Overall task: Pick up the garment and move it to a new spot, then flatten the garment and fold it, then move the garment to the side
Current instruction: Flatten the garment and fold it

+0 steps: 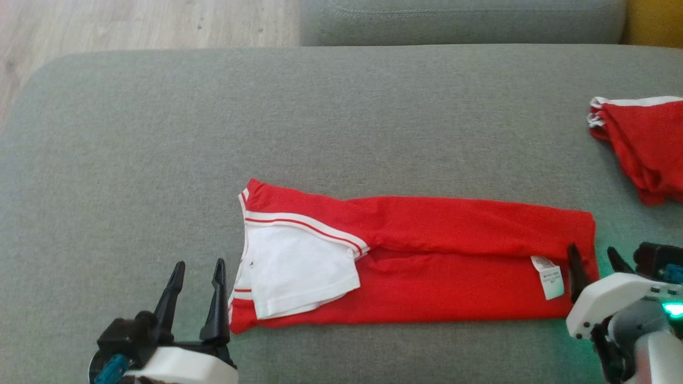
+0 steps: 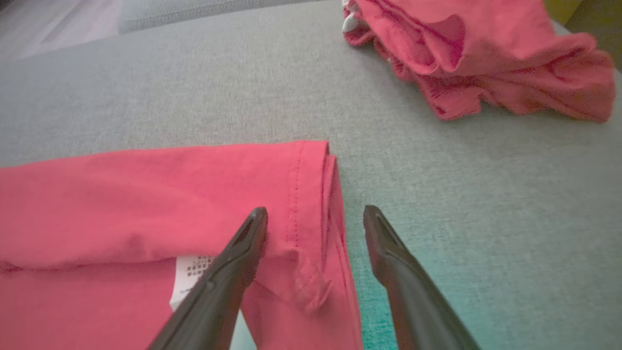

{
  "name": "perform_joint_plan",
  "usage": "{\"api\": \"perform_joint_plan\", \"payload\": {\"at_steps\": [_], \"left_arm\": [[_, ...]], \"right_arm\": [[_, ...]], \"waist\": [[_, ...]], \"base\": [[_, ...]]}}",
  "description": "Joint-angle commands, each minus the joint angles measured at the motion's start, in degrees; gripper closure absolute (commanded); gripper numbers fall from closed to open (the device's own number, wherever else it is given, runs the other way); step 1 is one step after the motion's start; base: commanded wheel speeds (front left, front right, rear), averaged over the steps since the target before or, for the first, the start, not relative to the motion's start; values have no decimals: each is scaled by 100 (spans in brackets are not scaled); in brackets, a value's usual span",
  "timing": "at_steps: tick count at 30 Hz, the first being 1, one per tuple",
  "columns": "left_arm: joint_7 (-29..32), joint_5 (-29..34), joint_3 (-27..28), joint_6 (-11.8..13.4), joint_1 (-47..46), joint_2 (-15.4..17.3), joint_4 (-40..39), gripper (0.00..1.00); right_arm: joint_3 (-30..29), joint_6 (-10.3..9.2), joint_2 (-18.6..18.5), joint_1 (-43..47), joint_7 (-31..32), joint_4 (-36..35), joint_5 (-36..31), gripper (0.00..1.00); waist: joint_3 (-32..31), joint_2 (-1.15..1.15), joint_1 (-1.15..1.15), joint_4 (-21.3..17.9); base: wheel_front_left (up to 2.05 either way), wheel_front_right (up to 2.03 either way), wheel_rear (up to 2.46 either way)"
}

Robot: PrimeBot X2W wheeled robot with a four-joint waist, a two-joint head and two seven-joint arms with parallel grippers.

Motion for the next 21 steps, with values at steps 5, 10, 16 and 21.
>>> {"api": "perform_joint_plan", "payload": {"at_steps": [5,10,16,21], "left_arm": [[-52,57,264,56,-205,129,-238,0],[-9,88,223,91,-242,127,-300,0],[18,105,221,140,-257,153,-369,0],[15,103,239,178,-238,167,-406,0]], "right_arm": [[98,39,-40,-252,-1,318,-186,0],[191,39,-40,-325,80,836,-76,4],[384,39,-39,-486,31,1045,94,100],[157,39,-39,-672,-49,726,-19,100]], "waist": [[66,0,0,53],[78,0,0,36],[79,0,0,-135],[68,0,0,-333]], "base": [[0,0,0],[0,0,0],[0,0,0],[0,0,0]]}}
